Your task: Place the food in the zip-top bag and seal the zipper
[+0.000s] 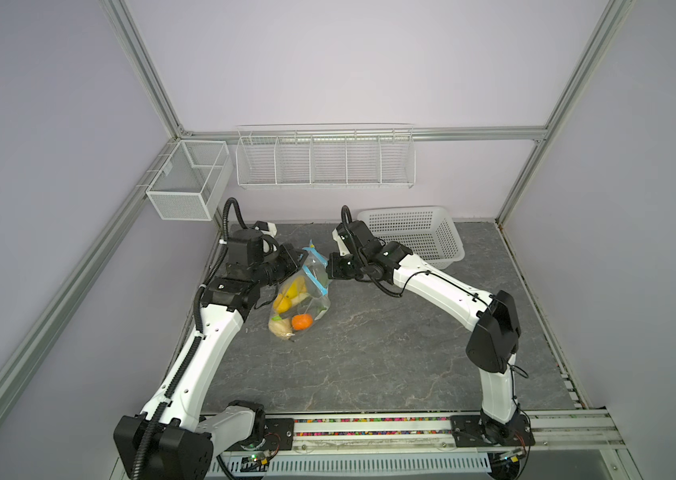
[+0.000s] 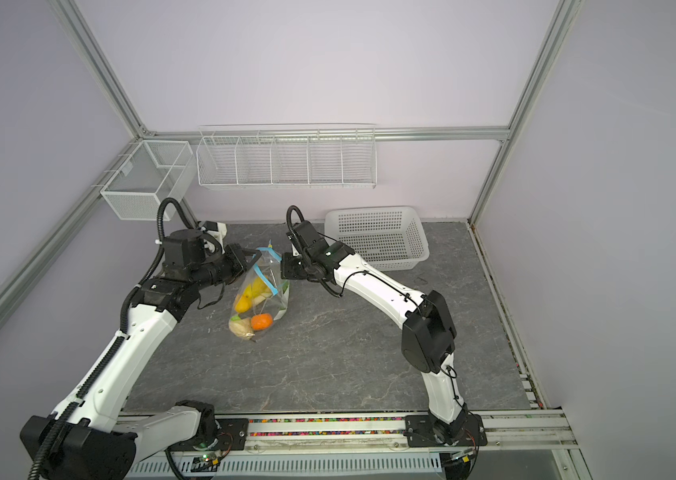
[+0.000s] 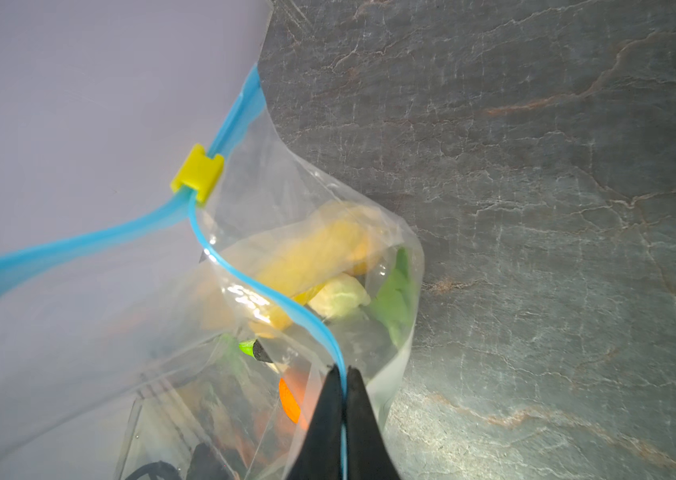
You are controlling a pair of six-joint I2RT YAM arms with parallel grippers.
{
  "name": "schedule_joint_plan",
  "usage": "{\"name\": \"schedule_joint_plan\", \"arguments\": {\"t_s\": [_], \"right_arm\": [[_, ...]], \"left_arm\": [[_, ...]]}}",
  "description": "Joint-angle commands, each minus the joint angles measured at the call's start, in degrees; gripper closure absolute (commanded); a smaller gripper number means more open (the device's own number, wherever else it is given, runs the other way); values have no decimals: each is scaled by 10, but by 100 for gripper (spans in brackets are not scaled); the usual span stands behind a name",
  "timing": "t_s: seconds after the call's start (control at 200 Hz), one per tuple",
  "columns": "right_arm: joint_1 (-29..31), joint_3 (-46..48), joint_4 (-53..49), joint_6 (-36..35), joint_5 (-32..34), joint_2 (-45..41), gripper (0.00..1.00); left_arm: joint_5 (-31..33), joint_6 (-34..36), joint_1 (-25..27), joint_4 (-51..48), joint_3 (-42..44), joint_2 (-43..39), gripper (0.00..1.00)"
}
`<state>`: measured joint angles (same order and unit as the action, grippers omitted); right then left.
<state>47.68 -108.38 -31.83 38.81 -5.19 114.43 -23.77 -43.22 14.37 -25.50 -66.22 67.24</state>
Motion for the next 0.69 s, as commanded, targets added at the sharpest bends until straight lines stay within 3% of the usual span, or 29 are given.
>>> {"name": "schedule_joint_plan", "arguments": {"t_s": [0.0, 0.31, 0.58, 0.69], "right_arm": [[-5, 0, 30, -1, -14, -45, 93], [9, -49, 17, -55, -12, -68, 93], [32, -152, -44, -103, -23, -40, 93], [34, -148, -45, -111, -22, -47, 93]], "left_arm": [[-8, 4, 2, 27, -12, -5, 100], [2, 18, 4, -17, -56, -24, 100], [12, 3, 26, -28, -51, -53, 100], [10, -10, 39, -19, -36, -59, 100]]}}
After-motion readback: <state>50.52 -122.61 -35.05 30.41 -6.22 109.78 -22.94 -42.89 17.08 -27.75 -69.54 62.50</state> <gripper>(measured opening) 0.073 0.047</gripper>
